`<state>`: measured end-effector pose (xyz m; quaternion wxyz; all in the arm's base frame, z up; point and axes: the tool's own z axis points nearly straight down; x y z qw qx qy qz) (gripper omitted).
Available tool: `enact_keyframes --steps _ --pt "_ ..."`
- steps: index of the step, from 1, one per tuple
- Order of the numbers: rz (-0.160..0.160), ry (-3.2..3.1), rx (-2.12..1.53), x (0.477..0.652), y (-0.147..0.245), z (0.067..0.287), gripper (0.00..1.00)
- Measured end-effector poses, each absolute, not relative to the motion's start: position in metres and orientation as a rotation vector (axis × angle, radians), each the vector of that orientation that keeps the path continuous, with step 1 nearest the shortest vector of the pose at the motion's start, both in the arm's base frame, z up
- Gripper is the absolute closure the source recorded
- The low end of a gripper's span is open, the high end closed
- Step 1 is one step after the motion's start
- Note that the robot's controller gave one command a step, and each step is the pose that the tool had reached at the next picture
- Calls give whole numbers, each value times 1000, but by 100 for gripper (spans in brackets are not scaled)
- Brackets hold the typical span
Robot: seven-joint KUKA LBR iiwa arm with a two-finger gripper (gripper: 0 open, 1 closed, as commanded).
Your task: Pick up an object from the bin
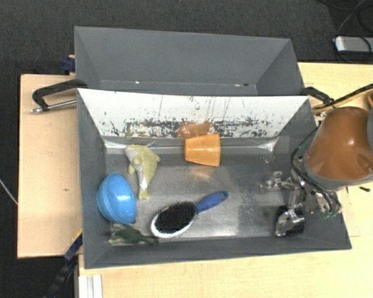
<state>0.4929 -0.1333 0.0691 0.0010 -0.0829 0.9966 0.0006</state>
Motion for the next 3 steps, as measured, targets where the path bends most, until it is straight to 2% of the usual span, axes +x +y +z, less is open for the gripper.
enact_keyframes --steps 1,2,3 --pt "7 3133 -55 522 -37 102 0" --pt "5 3116 -379 518 36 101 0" --pt "-1 3057 -705 518 104 72 0"
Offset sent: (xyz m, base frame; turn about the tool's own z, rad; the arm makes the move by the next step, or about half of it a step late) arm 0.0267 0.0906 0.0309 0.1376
